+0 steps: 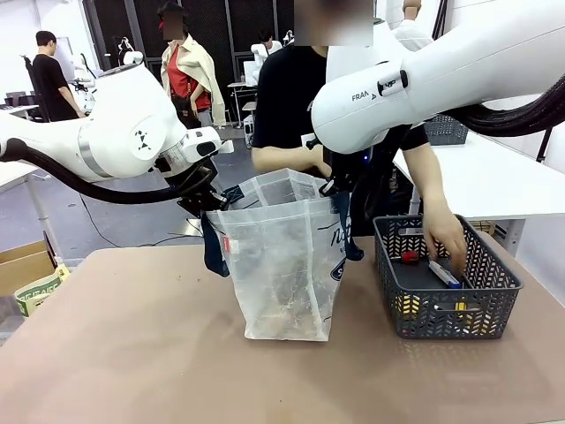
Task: Transfer purchased items from the store into the shopping bag.
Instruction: Move the Reusable shopping bag to the right side of the table.
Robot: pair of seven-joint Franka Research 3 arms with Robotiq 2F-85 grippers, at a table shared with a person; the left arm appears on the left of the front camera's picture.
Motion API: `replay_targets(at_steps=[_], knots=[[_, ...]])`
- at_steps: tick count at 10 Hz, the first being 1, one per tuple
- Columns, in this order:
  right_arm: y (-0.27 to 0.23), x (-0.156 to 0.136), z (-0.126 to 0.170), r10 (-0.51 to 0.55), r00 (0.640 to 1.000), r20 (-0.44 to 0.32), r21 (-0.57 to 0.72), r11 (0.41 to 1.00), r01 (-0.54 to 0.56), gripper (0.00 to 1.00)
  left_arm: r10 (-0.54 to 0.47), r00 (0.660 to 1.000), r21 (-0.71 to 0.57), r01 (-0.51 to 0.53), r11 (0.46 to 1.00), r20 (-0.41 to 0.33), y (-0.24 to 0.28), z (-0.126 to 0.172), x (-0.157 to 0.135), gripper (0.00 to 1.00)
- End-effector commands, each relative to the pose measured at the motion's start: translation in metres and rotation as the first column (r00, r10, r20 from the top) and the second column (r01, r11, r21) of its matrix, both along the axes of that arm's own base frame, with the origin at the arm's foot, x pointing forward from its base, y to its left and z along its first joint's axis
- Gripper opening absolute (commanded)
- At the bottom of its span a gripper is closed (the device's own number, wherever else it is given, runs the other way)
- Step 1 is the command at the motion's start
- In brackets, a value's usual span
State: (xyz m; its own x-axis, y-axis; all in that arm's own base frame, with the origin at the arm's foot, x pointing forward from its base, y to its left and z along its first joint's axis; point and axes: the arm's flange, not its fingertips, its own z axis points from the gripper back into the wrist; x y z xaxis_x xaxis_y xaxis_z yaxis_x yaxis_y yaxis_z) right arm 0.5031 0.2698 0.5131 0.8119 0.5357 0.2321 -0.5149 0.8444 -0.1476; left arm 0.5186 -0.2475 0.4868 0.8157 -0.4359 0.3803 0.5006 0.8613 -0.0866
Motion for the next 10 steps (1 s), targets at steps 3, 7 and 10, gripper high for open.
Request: replay_targets(at_steps=[3,7,10], knots=[[-0.0005,-0.0003,0.0024,-0.001,1.000,0.005,0.002,1.000,0.001,0.00,0.009,1.000,-0.014,-0.009,1.000,-0.003,0.0018,0.0011,-0.0006,0.00],[-0.0005,-0.0003,0.0024,-0.001,1.000,0.005,0.002,1.000,0.001,0.00,0.009,1.000,-0.014,-0.009,1.000,-0.003,0.0018,0.0011,-0.0006,0.00],[-0.0005,-0.0003,0.0024,-0.001,1.000,0.005,0.002,1.000,0.001,0.00,0.009,1.000,-0.014,-0.009,1.000,-0.003,0.0018,0.0011,-0.0006,0.00]])
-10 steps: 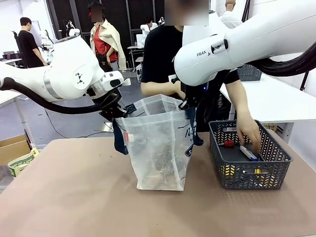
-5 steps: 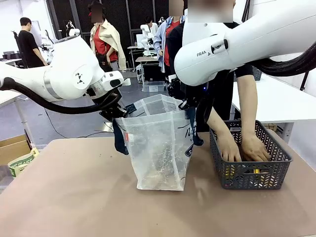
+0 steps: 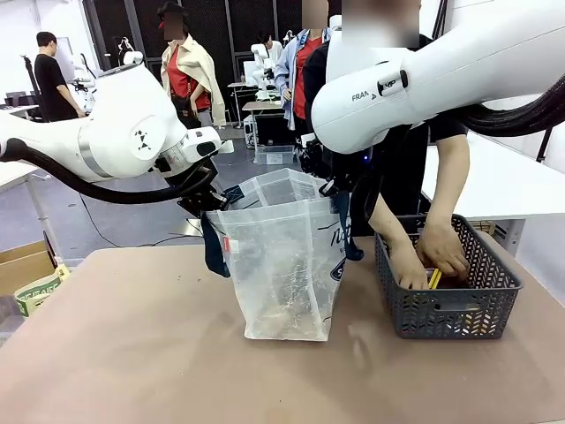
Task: Transfer purchased items from the store into the shopping bag.
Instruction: Move the Reusable shopping bag to the right side of the table.
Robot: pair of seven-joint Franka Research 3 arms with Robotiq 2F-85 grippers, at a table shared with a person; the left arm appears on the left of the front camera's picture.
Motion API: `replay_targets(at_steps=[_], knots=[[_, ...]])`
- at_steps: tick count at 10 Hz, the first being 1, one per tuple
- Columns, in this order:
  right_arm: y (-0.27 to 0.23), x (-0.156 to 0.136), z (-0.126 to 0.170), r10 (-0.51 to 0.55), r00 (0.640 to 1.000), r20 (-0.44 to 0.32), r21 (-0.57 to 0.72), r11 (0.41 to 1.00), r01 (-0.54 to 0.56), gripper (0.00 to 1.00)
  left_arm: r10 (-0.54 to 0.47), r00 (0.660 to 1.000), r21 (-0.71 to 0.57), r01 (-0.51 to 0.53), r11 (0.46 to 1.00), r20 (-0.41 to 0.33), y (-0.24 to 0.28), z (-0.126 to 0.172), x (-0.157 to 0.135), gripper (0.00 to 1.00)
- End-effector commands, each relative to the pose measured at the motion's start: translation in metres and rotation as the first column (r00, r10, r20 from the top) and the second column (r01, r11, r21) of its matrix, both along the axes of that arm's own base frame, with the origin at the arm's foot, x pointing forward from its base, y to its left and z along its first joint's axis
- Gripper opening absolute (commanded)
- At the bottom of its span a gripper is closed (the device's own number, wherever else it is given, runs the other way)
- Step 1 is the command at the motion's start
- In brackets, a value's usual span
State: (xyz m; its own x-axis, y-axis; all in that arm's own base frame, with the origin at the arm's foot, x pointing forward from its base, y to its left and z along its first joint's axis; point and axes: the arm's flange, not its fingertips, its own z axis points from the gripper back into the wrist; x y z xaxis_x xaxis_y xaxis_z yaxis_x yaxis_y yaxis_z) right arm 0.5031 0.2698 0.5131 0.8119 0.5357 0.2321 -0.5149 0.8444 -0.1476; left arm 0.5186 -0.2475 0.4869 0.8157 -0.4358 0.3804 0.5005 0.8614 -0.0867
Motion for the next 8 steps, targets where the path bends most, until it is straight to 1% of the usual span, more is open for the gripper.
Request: replay_targets(at_steps=[1,8], knots=[[-0.0005,-0.0003,0.0024,-0.001,1.000,0.005,0.002,1.000,0.001,0.00,0.009,1.000,-0.014,-0.009,1.000,-0.003,0.0018,0.0011,-0.0006,0.00],[-0.0005,-0.0003,0.0024,-0.001,1.000,0.005,0.002,1.000,0.001,0.00,0.009,1.000,-0.014,-0.009,1.000,-0.003,0.0018,0.0011,-0.0006,0.00]])
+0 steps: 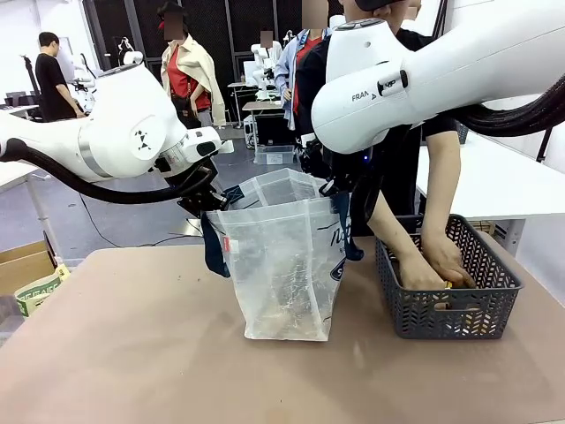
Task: Transfer purchased items from the store into the shopping bag.
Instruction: Move the Reusable shopping bag to the right side of the table.
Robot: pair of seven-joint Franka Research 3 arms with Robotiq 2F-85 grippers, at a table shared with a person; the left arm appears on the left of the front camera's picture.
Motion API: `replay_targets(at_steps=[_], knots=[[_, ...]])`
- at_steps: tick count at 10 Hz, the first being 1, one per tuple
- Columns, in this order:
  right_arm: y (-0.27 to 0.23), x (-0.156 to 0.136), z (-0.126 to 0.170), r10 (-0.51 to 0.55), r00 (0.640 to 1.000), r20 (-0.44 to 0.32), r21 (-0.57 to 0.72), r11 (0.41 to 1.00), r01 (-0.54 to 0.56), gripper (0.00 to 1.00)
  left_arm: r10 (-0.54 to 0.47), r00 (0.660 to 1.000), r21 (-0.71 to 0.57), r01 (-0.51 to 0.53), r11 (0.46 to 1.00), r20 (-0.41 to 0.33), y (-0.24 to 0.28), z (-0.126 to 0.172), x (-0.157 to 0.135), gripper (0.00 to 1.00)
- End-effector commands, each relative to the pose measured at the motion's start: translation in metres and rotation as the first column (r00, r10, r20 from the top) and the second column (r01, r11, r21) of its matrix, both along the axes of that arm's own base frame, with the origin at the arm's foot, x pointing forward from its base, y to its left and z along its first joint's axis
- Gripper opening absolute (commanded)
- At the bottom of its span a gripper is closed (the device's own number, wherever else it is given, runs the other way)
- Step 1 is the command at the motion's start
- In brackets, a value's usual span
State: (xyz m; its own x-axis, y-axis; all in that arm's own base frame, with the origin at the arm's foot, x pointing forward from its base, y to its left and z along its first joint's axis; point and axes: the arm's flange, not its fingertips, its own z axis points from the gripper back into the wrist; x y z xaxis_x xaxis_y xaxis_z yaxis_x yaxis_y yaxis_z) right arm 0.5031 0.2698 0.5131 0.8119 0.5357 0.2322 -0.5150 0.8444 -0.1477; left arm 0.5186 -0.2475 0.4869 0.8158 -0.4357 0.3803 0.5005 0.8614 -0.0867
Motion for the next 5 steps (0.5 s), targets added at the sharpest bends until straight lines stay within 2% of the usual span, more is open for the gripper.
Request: replay_targets(at_steps=[1,5], knots=[[-0.0006,-0.0002,0.0024,-0.001,1.000,0.005,0.002,1.000,0.001,0.00,0.009,1.000,-0.014,-0.009,1.000,-0.003,0.0018,0.0011,-0.0006,0.00],[-0.0006,-0.0002,0.0024,-0.001,1.000,0.005,0.002,1.000,0.001,0.00,0.009,1.000,-0.014,-0.009,1.000,-0.003,0.0018,0.0011,-0.0006,0.00]])
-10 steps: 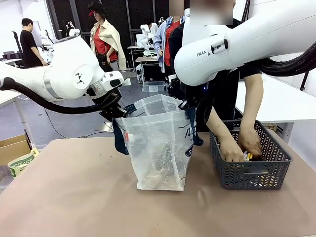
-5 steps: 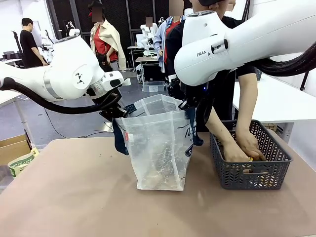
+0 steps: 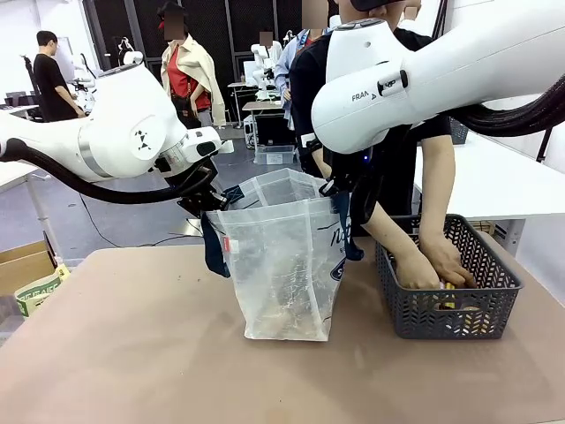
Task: Transfer purchased items from the store into the shopping bag.
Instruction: Move the Reusable shopping bag to the right side of the table.
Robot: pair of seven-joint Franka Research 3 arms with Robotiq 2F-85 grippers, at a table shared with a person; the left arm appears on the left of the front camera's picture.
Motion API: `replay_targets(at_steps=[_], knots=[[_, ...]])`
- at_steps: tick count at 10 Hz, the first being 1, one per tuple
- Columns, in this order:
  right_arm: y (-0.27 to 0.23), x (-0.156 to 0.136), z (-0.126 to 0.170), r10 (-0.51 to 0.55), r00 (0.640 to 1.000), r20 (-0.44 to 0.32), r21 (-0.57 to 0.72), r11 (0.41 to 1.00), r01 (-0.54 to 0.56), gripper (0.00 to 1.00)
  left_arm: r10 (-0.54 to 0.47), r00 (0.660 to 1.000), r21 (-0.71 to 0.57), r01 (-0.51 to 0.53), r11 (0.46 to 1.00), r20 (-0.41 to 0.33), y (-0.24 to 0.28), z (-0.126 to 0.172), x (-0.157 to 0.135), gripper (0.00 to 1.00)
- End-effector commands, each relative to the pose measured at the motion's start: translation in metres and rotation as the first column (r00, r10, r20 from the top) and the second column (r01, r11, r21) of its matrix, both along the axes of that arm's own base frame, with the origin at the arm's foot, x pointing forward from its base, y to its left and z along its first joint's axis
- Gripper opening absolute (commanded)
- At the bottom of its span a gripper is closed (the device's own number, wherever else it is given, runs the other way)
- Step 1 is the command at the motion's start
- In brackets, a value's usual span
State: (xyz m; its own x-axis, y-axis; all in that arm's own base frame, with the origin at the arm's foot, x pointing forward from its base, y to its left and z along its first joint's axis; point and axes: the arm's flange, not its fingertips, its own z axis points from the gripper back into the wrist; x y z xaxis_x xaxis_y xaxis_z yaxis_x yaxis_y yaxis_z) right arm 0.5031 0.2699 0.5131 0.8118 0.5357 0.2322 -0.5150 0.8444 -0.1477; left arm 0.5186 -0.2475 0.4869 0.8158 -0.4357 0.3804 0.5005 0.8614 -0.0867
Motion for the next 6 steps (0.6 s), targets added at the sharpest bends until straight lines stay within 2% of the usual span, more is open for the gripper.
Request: replay_targets(at_steps=[1,6], knots=[[-0.0006,-0.0002,0.0024,-0.001,1.000,0.005,0.002,1.000,0.001,0.00,0.009,1.000,-0.014,-0.009,1.000,-0.003,0.0018,0.0011,-0.0006,0.00],[-0.0006,-0.0002,0.0024,-0.001,1.000,0.005,0.002,1.000,0.001,0.00,0.009,1.000,-0.014,-0.009,1.000,-0.003,0.0018,0.0011,-0.0006,0.00]])
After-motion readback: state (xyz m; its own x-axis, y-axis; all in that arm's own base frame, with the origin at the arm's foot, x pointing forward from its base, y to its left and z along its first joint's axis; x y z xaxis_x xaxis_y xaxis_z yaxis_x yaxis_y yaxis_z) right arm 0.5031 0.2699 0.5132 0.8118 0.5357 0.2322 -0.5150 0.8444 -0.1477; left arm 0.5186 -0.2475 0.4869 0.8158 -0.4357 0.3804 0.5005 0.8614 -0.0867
